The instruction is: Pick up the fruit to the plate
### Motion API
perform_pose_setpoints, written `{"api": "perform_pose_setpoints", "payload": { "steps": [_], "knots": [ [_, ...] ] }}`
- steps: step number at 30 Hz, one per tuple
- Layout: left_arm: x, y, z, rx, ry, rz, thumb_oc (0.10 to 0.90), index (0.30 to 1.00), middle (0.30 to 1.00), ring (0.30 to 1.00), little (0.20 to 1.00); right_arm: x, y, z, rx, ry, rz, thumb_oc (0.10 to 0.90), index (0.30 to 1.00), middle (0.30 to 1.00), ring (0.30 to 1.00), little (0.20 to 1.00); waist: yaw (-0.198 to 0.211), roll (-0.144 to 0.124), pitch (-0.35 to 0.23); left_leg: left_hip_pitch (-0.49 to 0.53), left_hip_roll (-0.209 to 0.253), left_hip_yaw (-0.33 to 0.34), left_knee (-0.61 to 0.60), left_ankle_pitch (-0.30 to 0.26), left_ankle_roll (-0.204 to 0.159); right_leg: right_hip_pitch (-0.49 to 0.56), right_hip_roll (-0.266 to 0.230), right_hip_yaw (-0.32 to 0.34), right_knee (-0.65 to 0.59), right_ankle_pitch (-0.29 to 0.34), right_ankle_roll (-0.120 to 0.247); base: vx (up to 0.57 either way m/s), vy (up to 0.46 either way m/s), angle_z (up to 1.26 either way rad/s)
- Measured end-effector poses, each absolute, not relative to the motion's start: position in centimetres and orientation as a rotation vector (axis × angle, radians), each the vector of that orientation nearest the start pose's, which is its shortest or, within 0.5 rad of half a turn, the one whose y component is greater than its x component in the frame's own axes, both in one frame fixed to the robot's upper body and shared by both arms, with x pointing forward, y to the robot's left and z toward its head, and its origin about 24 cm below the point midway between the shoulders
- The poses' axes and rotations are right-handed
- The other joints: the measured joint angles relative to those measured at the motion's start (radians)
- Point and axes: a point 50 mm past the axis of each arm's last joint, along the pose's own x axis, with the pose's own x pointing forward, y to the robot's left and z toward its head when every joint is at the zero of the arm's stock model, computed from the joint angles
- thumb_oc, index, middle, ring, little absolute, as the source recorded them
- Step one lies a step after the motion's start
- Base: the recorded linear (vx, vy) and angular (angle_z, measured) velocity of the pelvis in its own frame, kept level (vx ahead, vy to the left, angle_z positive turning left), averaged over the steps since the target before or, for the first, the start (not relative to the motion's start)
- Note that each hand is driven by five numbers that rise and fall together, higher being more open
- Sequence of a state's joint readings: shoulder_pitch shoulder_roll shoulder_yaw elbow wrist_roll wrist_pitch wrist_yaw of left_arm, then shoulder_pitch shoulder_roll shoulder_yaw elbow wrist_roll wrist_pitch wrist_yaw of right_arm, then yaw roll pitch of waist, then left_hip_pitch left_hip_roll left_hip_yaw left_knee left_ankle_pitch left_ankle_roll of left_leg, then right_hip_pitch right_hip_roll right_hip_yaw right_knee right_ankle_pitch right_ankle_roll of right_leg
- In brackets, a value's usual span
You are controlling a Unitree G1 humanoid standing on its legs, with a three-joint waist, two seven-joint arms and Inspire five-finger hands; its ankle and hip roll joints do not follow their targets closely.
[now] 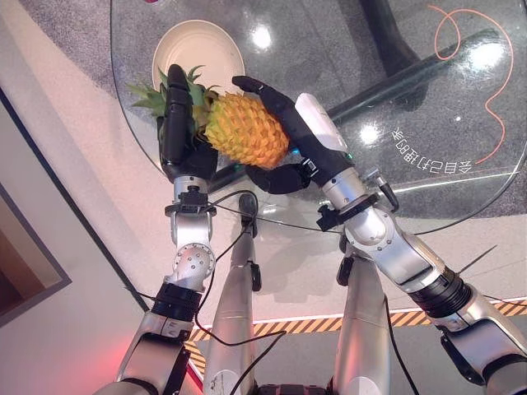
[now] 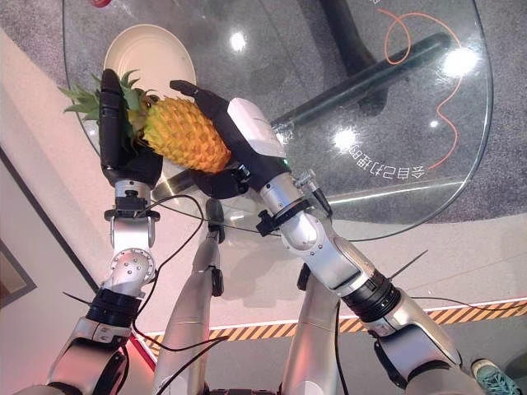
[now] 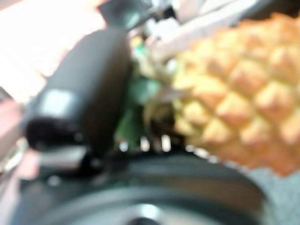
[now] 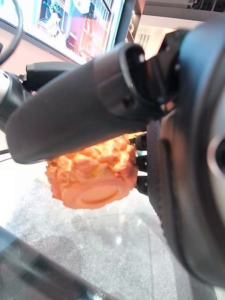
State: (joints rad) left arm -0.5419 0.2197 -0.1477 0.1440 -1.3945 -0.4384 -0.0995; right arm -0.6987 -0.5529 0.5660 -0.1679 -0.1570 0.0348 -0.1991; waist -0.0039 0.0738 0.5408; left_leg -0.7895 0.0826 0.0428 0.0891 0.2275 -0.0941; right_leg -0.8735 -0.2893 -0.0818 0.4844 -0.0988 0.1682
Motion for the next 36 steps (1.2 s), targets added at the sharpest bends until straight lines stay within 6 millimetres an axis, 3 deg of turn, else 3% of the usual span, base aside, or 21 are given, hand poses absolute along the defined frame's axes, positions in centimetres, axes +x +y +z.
{"api": "perform_pose_setpoints", "payload": {
  "steps": [12,36],
  "knots": [
    [32.6,15.6,18.4,-1.108,-0.638,-0.215,0.1,0.3,0.3,0.3,0.2,29.5,-7.3,21.9,-0.744,-0.786,0.344,0.8,0.9,0.9,0.9,0.9,0.001,0.0,0.0,0.0,0.0,0.0,0.0,0.0,0.0,0.0,0.0,0.0,0.0,0.0,0.0,0.0,0.0,0.0],
    [31.8,18.0,18.8,-1.002,-0.705,0.195,0.1,0.3,0.3,0.3,0.2,29.8,-7.6,23.0,-0.691,-0.8,0.269,0.8,0.9,0.9,0.9,0.9,0.004,0.0,0.0,0.001,0.001,0.0,0.0,0.0,0.0,0.0,0.002,0.001,0.001,0.0,0.0,0.0,0.0,0.0]
  ]
}}
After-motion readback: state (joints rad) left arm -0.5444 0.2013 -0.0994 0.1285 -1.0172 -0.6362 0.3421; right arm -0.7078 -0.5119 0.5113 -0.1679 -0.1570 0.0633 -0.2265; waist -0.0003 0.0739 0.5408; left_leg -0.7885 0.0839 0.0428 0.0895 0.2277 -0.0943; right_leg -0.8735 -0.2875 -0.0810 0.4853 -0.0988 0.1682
